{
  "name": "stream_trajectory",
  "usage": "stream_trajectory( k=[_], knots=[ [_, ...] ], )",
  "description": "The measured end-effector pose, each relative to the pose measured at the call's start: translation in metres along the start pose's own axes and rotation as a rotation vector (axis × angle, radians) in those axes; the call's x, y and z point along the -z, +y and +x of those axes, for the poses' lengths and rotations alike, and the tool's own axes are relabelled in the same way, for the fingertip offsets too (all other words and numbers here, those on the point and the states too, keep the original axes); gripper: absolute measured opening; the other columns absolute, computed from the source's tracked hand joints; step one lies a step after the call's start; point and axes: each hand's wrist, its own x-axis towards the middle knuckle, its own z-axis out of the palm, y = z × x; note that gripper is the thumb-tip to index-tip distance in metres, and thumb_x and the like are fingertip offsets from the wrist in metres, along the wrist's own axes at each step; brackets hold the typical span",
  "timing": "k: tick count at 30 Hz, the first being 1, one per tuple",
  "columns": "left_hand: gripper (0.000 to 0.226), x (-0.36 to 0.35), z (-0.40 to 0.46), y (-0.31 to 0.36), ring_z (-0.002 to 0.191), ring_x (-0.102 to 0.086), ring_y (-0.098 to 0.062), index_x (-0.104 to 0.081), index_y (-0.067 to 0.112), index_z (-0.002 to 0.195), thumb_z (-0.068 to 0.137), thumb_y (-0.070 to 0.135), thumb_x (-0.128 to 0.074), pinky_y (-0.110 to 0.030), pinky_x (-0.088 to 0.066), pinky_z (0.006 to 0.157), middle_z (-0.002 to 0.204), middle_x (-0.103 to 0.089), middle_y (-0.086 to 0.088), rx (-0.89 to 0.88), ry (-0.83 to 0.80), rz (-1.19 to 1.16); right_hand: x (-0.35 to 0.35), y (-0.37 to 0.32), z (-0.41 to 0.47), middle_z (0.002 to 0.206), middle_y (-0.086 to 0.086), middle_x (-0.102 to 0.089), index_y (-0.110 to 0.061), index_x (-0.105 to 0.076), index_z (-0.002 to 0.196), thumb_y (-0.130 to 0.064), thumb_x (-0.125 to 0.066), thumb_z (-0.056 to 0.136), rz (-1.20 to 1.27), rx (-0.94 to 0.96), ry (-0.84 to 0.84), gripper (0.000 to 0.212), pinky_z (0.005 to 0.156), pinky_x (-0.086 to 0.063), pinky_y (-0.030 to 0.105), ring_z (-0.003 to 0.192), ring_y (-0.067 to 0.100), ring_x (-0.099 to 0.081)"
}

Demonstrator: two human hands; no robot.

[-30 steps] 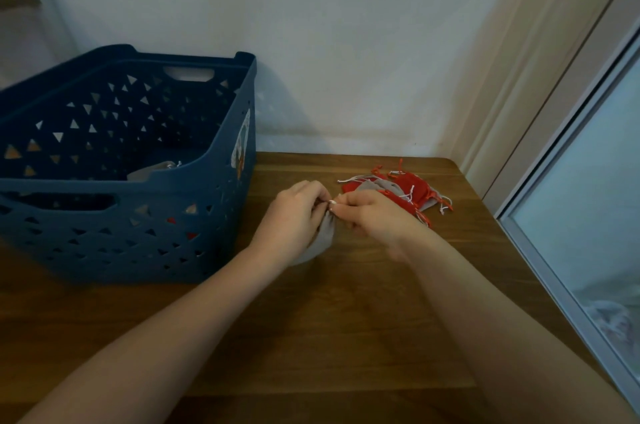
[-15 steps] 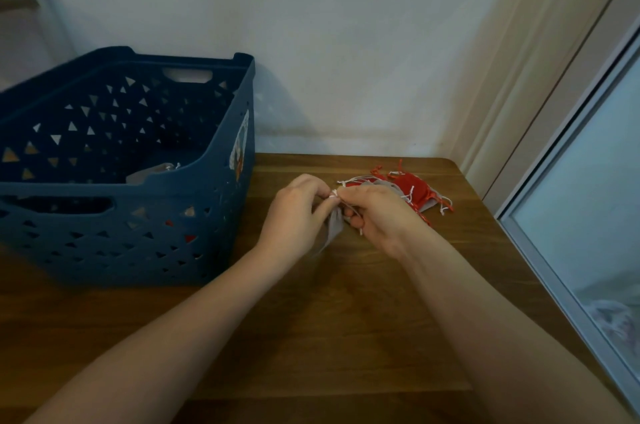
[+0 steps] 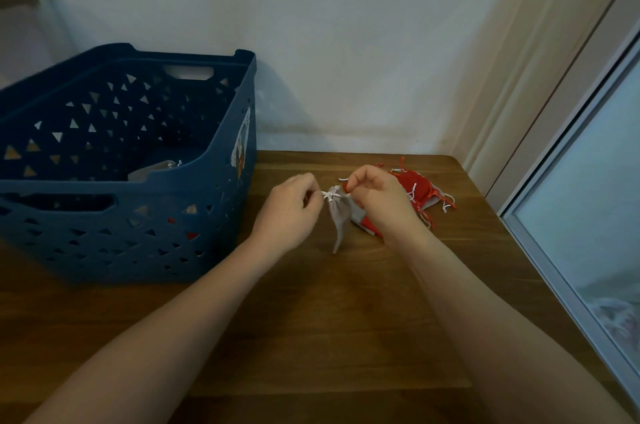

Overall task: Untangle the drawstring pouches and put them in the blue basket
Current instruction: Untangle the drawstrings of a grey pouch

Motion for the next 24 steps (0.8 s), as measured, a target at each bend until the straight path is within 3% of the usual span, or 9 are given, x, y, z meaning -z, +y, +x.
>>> stream_trajectory(
  k=[3, 7, 9, 12, 15, 17, 20, 24],
  knots=[
    [0.025, 0.003, 0.001, 0.005, 0.06, -0.047, -0.008, -0.05, 0.022, 0.071, 0.096, 0.017, -0.046, -0.019, -0.034, 0.055, 0.068, -0.051, 0.005, 0.054, -0.079, -0.101, -0.003, -0.001, -0.004, 0.075, -0.004, -0.056, -0.02, -0.053, 0.073, 0.002, -0.048, 0.087, -0.093, 0.059, 0.003, 0.027, 0.069, -0.044, 0.023, 0.073, 0.009, -0.053],
    [0.033, 0.005, -0.001, 0.007, 0.056, -0.043, -0.009, -0.05, 0.016, 0.063, 0.095, 0.014, -0.044, -0.021, -0.034, 0.055, 0.059, -0.045, 0.002, 0.102, -0.059, -0.286, 0.002, 0.002, -0.008, 0.072, -0.001, -0.049, -0.015, -0.053, 0.073, 0.002, -0.045, 0.089, 0.064, 0.03, 0.107, 0.025, 0.061, -0.036, 0.021, 0.065, 0.009, -0.045],
    [0.032, 0.007, -0.002, 0.009, 0.052, -0.043, -0.004, -0.05, 0.018, 0.064, 0.095, 0.014, -0.045, -0.018, -0.035, 0.053, 0.059, -0.047, 0.005, 0.097, -0.033, -0.342, 0.005, 0.002, -0.01, 0.076, 0.0, -0.05, -0.014, -0.059, 0.088, 0.002, -0.045, 0.089, 0.12, -0.045, 0.046, 0.021, 0.056, -0.032, 0.021, 0.06, 0.008, -0.041],
    [0.025, 0.017, -0.002, 0.016, 0.058, -0.051, 0.005, -0.053, 0.02, 0.073, 0.096, 0.019, -0.046, -0.013, -0.04, 0.055, 0.07, -0.055, 0.007, 0.045, -0.013, -0.408, 0.013, 0.0, -0.009, 0.069, -0.002, -0.048, -0.023, -0.056, 0.121, -0.004, -0.048, 0.093, 0.203, -0.056, -0.156, 0.035, 0.045, -0.028, 0.019, 0.05, 0.006, -0.037],
    [0.02, 0.027, 0.003, 0.032, 0.065, -0.056, 0.002, -0.056, 0.022, 0.078, 0.096, 0.021, -0.048, -0.016, -0.046, 0.06, 0.075, -0.059, 0.005, -0.071, 0.035, -0.464, 0.008, -0.013, -0.005, 0.062, -0.007, -0.051, -0.023, -0.059, 0.114, -0.01, -0.049, 0.095, 0.324, 0.079, -0.203, 0.025, 0.04, -0.026, 0.014, 0.047, 0.004, -0.035],
    [0.019, 0.032, 0.005, 0.044, 0.066, -0.056, -0.002, -0.056, 0.024, 0.078, 0.095, 0.021, -0.05, -0.017, -0.047, 0.061, 0.075, -0.059, 0.005, -0.144, 0.123, -0.427, -0.003, -0.025, -0.002, 0.06, -0.01, -0.055, -0.019, -0.057, 0.112, -0.017, -0.048, 0.097, 0.361, 0.144, -0.135, 0.018, 0.04, -0.03, 0.014, 0.047, 0.004, -0.04],
    [0.012, 0.052, 0.006, 0.058, 0.071, -0.056, -0.003, -0.059, 0.02, 0.084, 0.095, 0.02, -0.053, -0.014, -0.047, 0.064, 0.079, -0.058, 0.005, -0.264, 0.271, -0.334, -0.016, -0.048, -0.001, 0.068, -0.007, -0.058, -0.02, -0.049, 0.124, -0.026, -0.043, 0.099, 0.444, 0.202, -0.143, 0.027, 0.046, -0.037, 0.019, 0.053, 0.008, -0.045],
    [0.01, 0.094, 0.004, 0.06, 0.074, -0.048, -0.004, -0.061, 0.014, 0.089, 0.093, 0.02, -0.055, -0.01, -0.04, 0.069, 0.091, -0.052, 0.006, -0.387, 0.494, -0.03, -0.033, -0.093, 0.005, 0.081, 0.01, -0.055, -0.016, -0.056, 0.103, -0.021, -0.039, 0.101, 0.319, 0.368, -0.165, 0.018, 0.052, -0.039, 0.024, 0.062, 0.02, -0.048]
  ],
)
